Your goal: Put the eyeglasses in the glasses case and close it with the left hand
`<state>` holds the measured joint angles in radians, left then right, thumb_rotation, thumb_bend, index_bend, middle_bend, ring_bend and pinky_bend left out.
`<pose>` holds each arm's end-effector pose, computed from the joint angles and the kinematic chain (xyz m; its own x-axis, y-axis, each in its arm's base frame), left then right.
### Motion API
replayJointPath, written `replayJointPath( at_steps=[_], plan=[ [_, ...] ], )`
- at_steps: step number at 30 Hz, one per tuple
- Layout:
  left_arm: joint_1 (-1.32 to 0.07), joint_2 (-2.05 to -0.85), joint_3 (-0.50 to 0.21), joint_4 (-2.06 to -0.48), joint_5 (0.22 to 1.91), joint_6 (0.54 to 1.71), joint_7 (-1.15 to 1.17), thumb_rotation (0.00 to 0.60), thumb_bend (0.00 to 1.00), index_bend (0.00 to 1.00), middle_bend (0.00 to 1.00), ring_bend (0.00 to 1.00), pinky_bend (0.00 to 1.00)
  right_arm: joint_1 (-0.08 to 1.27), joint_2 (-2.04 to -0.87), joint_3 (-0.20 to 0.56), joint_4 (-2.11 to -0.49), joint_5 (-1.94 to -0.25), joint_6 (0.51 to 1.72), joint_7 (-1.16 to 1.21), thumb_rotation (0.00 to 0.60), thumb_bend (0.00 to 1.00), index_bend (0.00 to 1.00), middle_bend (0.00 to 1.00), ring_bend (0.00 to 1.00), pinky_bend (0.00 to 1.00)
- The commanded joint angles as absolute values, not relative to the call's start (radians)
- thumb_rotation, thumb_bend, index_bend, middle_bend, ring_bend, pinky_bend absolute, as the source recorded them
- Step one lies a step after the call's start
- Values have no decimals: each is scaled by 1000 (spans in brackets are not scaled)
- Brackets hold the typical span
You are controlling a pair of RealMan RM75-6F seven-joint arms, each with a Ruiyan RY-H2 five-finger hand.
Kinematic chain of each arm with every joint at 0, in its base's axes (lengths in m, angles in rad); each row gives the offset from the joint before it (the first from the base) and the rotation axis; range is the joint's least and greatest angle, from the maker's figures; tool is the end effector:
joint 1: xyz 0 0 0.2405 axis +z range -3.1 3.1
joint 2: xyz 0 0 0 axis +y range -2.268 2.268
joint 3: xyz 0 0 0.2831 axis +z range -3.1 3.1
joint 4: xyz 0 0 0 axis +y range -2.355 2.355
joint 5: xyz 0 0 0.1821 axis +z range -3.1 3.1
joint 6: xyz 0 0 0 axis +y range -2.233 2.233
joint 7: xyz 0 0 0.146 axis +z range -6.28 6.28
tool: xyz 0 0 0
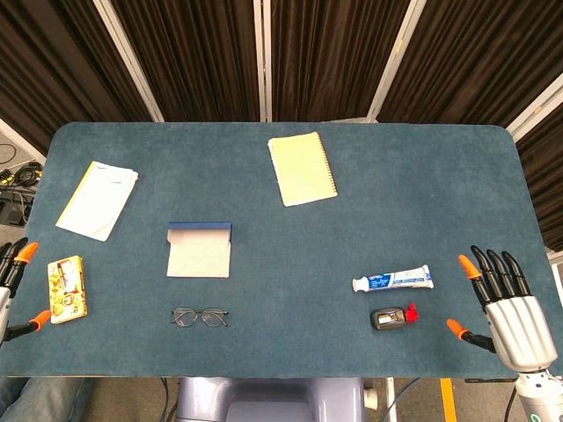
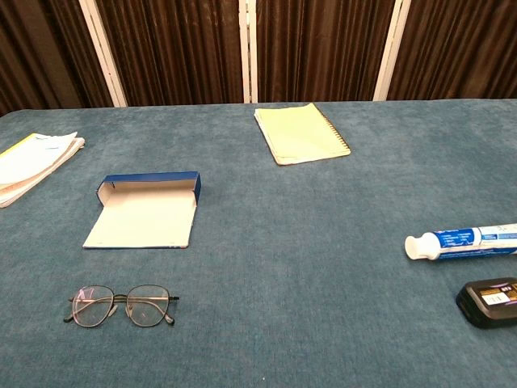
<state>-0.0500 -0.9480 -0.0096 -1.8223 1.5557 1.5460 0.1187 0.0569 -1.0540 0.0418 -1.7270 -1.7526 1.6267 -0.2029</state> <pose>-0.2908 0.1624 0.2345 0.4705 -0.0066 0.8824 0.8818 -0.0333 -0.4705 -0.2708 -0.1659 0.2137 0.5106 0.1611 0.8446 -0.8182 -0.2107 0.5349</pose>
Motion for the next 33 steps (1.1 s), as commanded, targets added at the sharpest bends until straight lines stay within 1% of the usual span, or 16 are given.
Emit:
replayJointPath(
  at_steps=[1, 8, 10, 13, 17, 19, 21, 23, 24, 28, 33],
  plan=[
    [-49, -948, -12, -1822, 1553, 1548, 118, 600, 0, 0, 0, 0, 0, 58, -1055, 42, -1727, -1752, 1626, -204, 600, 0, 0, 0, 0, 0],
    [-45, -951, -12, -1829, 1525, 1536, 131, 600, 0, 0, 0, 0, 0, 58, -1055, 40, -1729, -1746, 1617, -210, 600, 0, 0, 0, 0, 0],
    [-49, -957, -8, -1839, 1530, 1525, 148, 600, 0, 18, 0, 0, 0, 57, -1054, 42, -1733, -1745, 1619, -210, 600, 0, 0, 0, 0, 0],
    [-74, -974, -1, -1862, 1531, 1471, 175, 600, 0, 93, 0, 0, 0, 58, -1051, 44, -1736, -1741, 1618, -203, 600, 0, 0, 0, 0, 0],
    [-147, -1020, 8, -1909, 1500, 1318, 237, 600, 6, 211, 0, 0, 0, 64, -1047, 48, -1738, -1727, 1606, -191, 600, 0, 0, 0, 0, 0],
    [-183, -1062, 4, -1920, 1467, 1251, 294, 600, 57, 277, 0, 0, 0, 65, -1042, 45, -1743, -1724, 1600, -187, 600, 0, 0, 0, 0, 0],
    [-217, -1123, -5, -1919, 1433, 1197, 356, 600, 199, 358, 0, 0, 0, 65, -1036, 42, -1749, -1727, 1596, -184, 600, 0, 0, 0, 0, 0],
    [-244, -1199, -16, -1900, 1416, 1170, 403, 600, 271, 392, 0, 0, 0, 66, -1033, 39, -1751, -1731, 1593, -180, 600, 0, 0, 0, 0, 0],
    [-254, -1248, -18, -1881, 1405, 1160, 430, 600, 283, 399, 0, 0, 0, 68, -1031, 38, -1750, -1733, 1590, -177, 600, 0, 0, 0, 0, 0],
    [-282, -1374, -26, -1842, 1330, 1123, 516, 600, 330, 422, 0, 0, 0, 69, -1029, 37, -1745, -1731, 1586, -169, 600, 0, 0, 0, 0, 0],
    [-311, -1471, -47, -1809, 1244, 1114, 617, 600, 340, 433, 0, 0, 0, 67, -1026, 38, -1745, -1720, 1587, -160, 600, 0, 0, 0, 0, 0]
  ],
)
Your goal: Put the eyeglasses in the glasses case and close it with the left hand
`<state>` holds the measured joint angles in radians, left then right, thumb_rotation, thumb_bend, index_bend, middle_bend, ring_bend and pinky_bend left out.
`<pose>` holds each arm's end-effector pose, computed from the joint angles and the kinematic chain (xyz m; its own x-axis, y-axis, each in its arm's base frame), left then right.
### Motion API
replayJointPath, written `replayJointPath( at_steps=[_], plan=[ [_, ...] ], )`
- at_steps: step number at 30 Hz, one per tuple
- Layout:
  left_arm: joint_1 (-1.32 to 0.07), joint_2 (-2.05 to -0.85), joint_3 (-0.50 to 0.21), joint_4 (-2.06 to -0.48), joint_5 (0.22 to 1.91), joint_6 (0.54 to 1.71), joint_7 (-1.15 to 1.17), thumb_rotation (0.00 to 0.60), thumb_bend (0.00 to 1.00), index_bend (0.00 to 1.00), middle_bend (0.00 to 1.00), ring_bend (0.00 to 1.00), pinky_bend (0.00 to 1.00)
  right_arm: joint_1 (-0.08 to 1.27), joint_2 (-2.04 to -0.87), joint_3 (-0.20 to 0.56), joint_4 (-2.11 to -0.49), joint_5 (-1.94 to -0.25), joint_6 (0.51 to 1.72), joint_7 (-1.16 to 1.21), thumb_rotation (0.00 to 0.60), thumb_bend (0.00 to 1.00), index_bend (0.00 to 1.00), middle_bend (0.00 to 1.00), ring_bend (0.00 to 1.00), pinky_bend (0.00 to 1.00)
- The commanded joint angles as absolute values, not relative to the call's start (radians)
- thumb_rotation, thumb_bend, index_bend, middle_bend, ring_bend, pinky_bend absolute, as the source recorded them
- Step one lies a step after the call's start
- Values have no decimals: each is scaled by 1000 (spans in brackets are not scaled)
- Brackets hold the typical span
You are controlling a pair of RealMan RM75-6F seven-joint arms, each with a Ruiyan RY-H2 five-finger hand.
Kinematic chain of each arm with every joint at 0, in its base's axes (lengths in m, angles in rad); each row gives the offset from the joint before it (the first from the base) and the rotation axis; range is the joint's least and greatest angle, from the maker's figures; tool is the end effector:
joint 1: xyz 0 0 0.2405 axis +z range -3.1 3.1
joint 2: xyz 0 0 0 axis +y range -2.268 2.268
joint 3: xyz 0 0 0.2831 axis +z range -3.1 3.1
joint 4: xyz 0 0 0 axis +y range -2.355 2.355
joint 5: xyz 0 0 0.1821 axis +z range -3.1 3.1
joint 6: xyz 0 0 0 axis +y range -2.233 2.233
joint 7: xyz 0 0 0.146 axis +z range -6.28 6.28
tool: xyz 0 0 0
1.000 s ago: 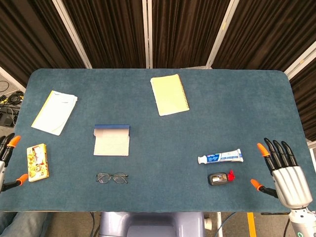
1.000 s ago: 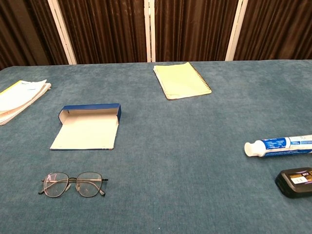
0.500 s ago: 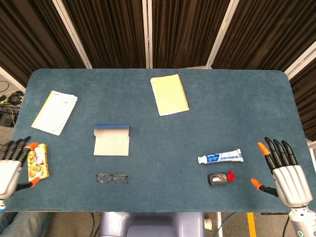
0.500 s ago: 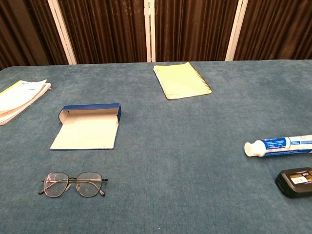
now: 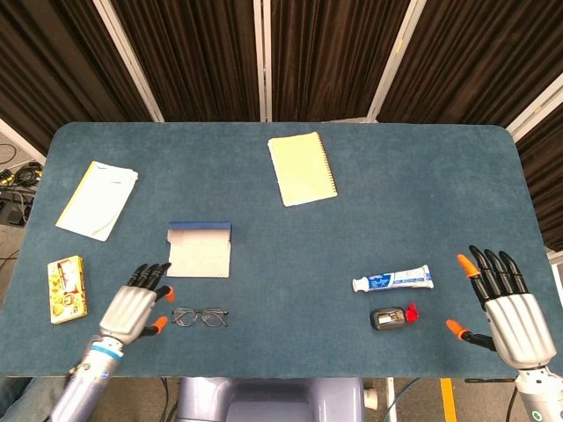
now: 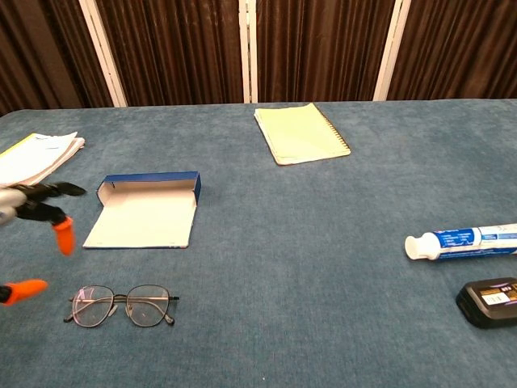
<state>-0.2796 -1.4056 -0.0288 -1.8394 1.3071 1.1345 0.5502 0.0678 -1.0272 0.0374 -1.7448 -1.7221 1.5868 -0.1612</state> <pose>-0.2394 0.2089 0.0447 0.4451 0.3500 0.8243 0.8931 -0.2405 -0.3801 -0.2730 -0.1696 0.2161 0.4947 0.1109 0.8619 -0.8375 -0.2038 0.5070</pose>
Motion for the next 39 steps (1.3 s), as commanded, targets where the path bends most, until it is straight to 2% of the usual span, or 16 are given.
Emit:
replayJointPath(
  at_steps=[1, 16, 39],
  plan=[
    [-317, -1486, -51, -1805, 1226, 1115, 634, 600, 340, 435, 0, 0, 0, 66, -1026, 38, -1745, -1718, 1587, -159, 600, 0, 0, 0, 0, 0],
    [-375, -1599, -62, -1768, 1070, 1102, 724, 600, 424, 456, 0, 0, 0, 67, -1028, 35, -1744, -1717, 1582, -158, 600, 0, 0, 0, 0, 0],
    [-422, -1635, -42, -1770, 1005, 1137, 747, 600, 446, 530, 0, 0, 0, 72, -1027, 31, -1743, -1718, 1573, -148, 600, 0, 0, 0, 0, 0]
  ],
)
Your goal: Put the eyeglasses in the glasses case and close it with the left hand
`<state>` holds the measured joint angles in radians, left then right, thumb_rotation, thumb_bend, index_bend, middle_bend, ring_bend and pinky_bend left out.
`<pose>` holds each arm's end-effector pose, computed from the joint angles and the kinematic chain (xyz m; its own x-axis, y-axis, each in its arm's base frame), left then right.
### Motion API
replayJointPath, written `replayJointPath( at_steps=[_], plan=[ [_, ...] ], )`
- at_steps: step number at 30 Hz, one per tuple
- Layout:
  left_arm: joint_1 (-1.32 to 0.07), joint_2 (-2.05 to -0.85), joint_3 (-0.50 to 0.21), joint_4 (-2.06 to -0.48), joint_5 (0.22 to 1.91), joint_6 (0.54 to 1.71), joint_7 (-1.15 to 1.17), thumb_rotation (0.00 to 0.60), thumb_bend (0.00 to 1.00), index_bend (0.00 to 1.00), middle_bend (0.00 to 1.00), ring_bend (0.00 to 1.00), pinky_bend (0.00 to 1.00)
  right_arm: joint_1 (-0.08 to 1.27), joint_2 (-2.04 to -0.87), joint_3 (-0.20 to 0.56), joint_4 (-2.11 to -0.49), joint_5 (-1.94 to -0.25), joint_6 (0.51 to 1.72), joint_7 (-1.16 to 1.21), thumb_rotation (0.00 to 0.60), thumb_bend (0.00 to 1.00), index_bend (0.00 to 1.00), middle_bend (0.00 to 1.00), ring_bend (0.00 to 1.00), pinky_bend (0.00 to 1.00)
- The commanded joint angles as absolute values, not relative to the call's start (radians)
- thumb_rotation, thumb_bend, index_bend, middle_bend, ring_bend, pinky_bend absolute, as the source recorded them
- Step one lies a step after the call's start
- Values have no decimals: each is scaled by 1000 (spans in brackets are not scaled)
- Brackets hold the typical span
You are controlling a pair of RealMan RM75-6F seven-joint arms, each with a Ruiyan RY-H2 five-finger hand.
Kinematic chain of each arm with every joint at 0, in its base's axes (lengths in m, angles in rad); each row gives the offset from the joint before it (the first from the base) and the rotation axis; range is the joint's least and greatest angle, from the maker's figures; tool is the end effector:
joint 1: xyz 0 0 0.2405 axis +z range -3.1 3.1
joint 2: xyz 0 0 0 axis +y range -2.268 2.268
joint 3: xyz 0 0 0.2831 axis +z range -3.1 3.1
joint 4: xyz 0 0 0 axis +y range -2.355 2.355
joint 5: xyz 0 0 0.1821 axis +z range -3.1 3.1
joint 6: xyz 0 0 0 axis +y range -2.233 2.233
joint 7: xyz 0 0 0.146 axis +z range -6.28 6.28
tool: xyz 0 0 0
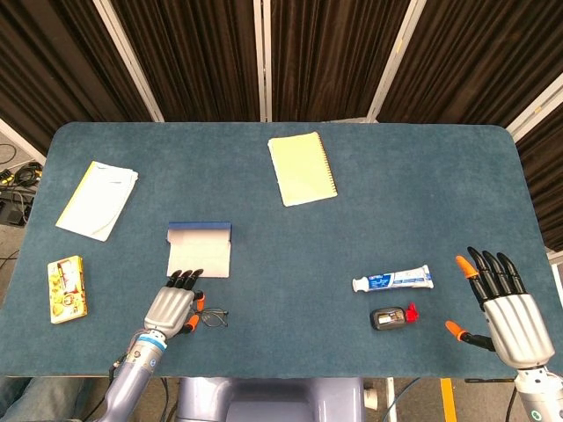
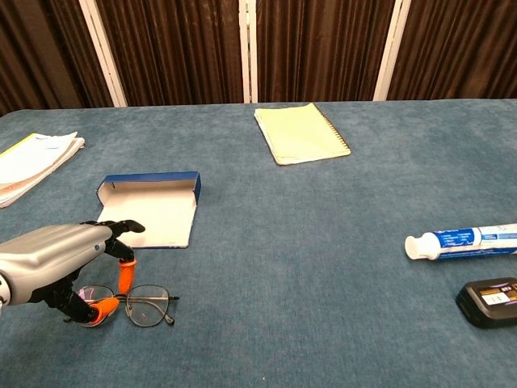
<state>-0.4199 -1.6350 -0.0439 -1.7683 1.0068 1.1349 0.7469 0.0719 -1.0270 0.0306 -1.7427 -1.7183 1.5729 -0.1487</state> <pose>-0.2130 0.2296 -0.0263 0.4431 0.4508 0.7749 0.8964 -0.2146 -0.3877 -0.2745 -0.1699 0.2137 0.4898 0.0898 0.8672 -0.8426 -0.2067 0.4973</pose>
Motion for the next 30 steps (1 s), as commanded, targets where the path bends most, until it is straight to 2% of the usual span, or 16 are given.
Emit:
replayJointPath(
  at_steps=[1, 16, 24, 30],
  plan=[
    [-423, -1636, -41, -1771, 1004, 1138, 748, 600, 448, 534, 0, 0, 0, 72, -1026, 31, -1743, -1718, 1574, -147, 600, 0, 0, 0, 0, 0],
    [-450, -1654, -34, -1775, 946, 1164, 791, 600, 472, 539, 0, 0, 0, 72, -1022, 30, -1743, -1720, 1575, -142, 600, 0, 0, 0, 0, 0],
    [-462, -1651, -34, -1781, 931, 1173, 788, 600, 508, 603, 0, 0, 0, 73, -1022, 29, -1743, -1721, 1574, -141, 600, 0, 0, 0, 0, 0],
    [-469, -1637, -39, -1795, 925, 1181, 783, 600, 546, 612, 0, 0, 0, 74, -1023, 28, -1742, -1722, 1572, -142, 600, 0, 0, 0, 0, 0]
  ],
)
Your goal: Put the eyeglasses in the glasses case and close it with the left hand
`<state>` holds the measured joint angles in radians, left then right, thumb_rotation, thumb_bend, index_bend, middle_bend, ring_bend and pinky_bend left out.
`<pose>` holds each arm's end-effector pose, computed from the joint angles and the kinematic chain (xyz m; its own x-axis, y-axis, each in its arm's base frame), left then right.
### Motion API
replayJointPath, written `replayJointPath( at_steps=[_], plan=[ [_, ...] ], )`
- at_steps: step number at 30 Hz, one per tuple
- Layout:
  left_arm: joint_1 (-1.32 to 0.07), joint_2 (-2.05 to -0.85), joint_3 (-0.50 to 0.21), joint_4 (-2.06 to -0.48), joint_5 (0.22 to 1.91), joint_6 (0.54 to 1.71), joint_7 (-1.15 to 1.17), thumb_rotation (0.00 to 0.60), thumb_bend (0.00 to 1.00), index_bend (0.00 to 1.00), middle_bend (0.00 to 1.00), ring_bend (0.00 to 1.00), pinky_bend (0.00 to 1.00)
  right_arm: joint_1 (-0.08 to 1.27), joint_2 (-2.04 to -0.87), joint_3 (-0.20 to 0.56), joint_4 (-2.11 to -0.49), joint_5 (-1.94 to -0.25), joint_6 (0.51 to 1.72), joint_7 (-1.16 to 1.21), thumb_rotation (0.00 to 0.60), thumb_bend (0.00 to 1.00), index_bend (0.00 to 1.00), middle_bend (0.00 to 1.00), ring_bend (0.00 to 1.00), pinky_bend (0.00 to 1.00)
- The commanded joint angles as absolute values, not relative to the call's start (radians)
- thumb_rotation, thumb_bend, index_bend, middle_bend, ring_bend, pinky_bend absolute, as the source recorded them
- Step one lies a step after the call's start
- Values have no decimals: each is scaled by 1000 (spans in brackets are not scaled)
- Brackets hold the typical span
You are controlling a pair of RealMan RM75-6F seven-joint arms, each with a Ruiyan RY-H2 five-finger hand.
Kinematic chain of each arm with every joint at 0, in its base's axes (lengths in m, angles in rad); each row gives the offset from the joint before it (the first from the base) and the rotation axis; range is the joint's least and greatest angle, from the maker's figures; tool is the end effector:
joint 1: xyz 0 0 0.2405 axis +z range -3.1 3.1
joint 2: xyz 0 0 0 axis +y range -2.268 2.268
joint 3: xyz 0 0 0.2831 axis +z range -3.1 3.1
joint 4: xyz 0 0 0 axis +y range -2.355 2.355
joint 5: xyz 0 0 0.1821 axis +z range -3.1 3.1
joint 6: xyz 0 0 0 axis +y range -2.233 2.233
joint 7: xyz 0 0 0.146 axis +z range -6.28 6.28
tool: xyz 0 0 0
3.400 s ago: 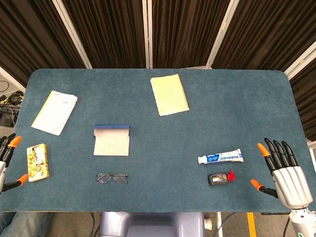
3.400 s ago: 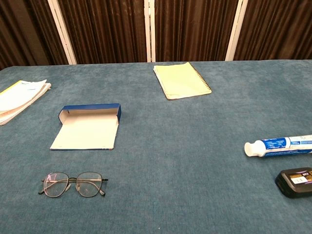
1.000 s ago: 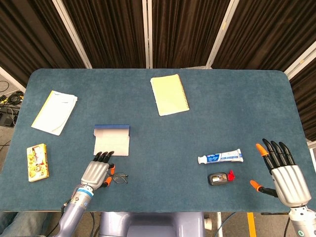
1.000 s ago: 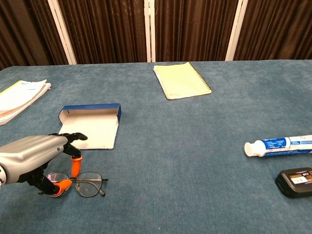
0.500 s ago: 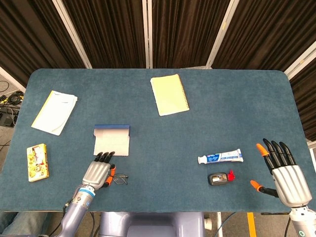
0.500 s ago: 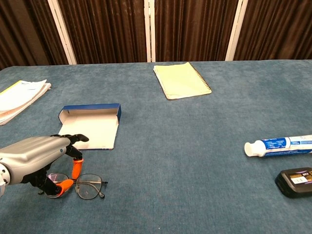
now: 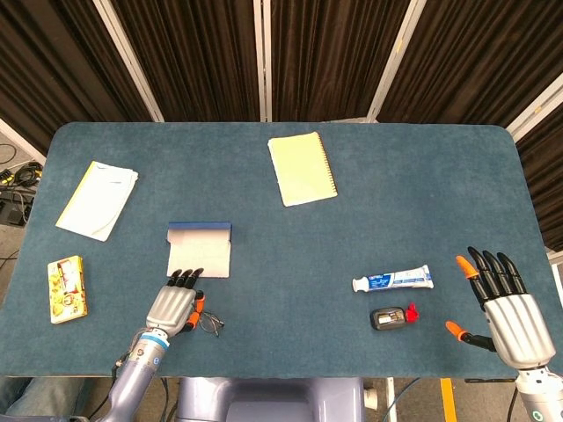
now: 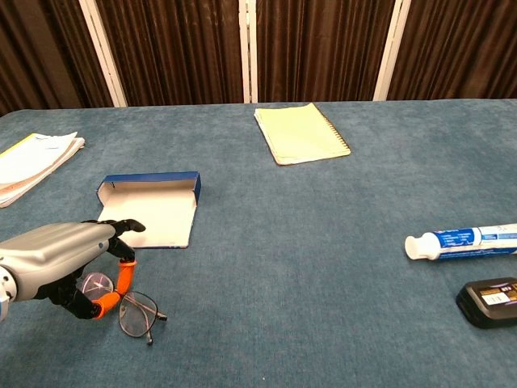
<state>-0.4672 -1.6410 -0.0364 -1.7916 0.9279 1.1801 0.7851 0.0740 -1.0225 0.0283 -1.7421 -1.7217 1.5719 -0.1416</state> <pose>-0.2080 0.2360 -0.0262 0.4527 0.4577 0.7652 0.8909 -0.1964 -0.4095 -0.2742 -0.1700 0.2144 0.4884 0.0869 0.8683 -0.8425 -0.2123 0.4951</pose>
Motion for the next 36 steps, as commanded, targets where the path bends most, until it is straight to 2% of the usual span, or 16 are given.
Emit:
replayJointPath(
  at_steps=[1, 9, 13, 20, 23, 30, 36],
  plan=[
    [-471, -1633, -42, -1799, 922, 1183, 782, 600, 547, 612, 0, 0, 0, 74, -1023, 28, -1742, -1721, 1572, -142, 600, 0, 0, 0, 0, 0],
    [-491, -1596, -79, -1827, 914, 1199, 771, 600, 558, 615, 0, 0, 0, 76, -1025, 29, -1741, -1717, 1568, -143, 600, 0, 0, 0, 0, 0],
    [-516, -1575, -130, -1811, 894, 1186, 748, 600, 563, 616, 0, 0, 0, 76, -1025, 30, -1741, -1714, 1568, -145, 600, 0, 0, 0, 0, 0],
    [-597, -1567, -241, -1684, 850, 1094, 661, 600, 574, 626, 0, 0, 0, 80, -1035, 40, -1737, -1685, 1552, -167, 600, 0, 0, 0, 0, 0],
    [-649, -1593, -282, -1555, 826, 1019, 607, 600, 574, 628, 0, 0, 0, 85, -1041, 51, -1730, -1654, 1540, -178, 600, 0, 0, 0, 0, 0],
    [-709, -1647, -295, -1382, 820, 934, 520, 600, 578, 630, 0, 0, 0, 92, -1050, 63, -1727, -1620, 1524, -198, 600, 0, 0, 0, 0, 0],
    [-734, -1672, -290, -1315, 809, 900, 484, 600, 579, 630, 0, 0, 0, 96, -1054, 67, -1724, -1611, 1518, -201, 600, 0, 0, 0, 0, 0]
  ],
)
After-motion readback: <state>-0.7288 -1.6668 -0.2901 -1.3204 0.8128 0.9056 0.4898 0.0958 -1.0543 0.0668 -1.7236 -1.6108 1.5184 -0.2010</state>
